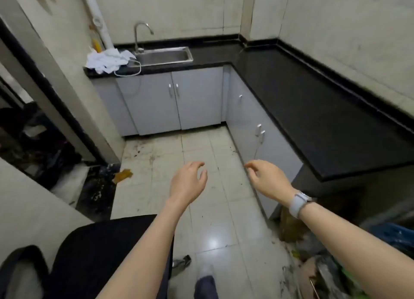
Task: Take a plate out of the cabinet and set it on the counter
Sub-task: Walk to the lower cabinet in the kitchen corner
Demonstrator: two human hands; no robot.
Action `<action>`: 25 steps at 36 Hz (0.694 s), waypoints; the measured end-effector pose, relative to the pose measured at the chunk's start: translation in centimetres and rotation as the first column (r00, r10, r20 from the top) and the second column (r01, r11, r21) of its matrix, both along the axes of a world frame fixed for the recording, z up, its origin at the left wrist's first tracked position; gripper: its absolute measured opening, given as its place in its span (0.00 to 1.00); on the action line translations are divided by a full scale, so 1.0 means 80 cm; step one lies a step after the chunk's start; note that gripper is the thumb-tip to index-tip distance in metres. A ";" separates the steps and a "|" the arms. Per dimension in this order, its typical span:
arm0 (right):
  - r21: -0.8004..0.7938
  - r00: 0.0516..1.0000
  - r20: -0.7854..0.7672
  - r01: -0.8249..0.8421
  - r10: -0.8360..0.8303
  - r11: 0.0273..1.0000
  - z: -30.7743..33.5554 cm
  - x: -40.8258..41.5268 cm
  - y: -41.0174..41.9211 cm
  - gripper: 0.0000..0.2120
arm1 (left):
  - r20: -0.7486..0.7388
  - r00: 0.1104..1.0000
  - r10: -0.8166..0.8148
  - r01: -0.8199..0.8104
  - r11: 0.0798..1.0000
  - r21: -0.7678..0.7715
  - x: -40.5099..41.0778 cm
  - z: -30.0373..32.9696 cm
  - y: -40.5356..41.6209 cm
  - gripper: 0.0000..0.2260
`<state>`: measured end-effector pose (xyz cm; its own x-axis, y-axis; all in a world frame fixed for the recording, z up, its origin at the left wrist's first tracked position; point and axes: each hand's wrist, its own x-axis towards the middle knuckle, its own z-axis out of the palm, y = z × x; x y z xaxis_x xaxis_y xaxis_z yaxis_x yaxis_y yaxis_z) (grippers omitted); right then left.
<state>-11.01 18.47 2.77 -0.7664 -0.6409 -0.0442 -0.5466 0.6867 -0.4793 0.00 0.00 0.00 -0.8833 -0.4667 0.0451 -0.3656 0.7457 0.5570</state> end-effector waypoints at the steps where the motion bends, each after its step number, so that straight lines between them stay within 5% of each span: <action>1: 0.013 0.999 0.039 0.017 -0.018 1.000 -0.012 -0.004 -0.010 0.15 | 0.020 1.000 0.017 -0.017 1.000 0.026 -0.003 -0.009 -0.009 0.16; 12: 0.063 0.927 0.352 0.113 -0.127 0.992 -0.113 -0.080 -0.140 0.15 | 0.184 0.982 0.045 -0.082 0.976 0.203 -0.058 -0.103 -0.140 0.16; 25: 0.139 0.906 0.402 0.080 -0.130 0.987 -0.134 -0.262 -0.290 0.16 | 0.298 0.950 0.089 -0.179 0.939 0.292 -0.241 -0.140 -0.286 0.16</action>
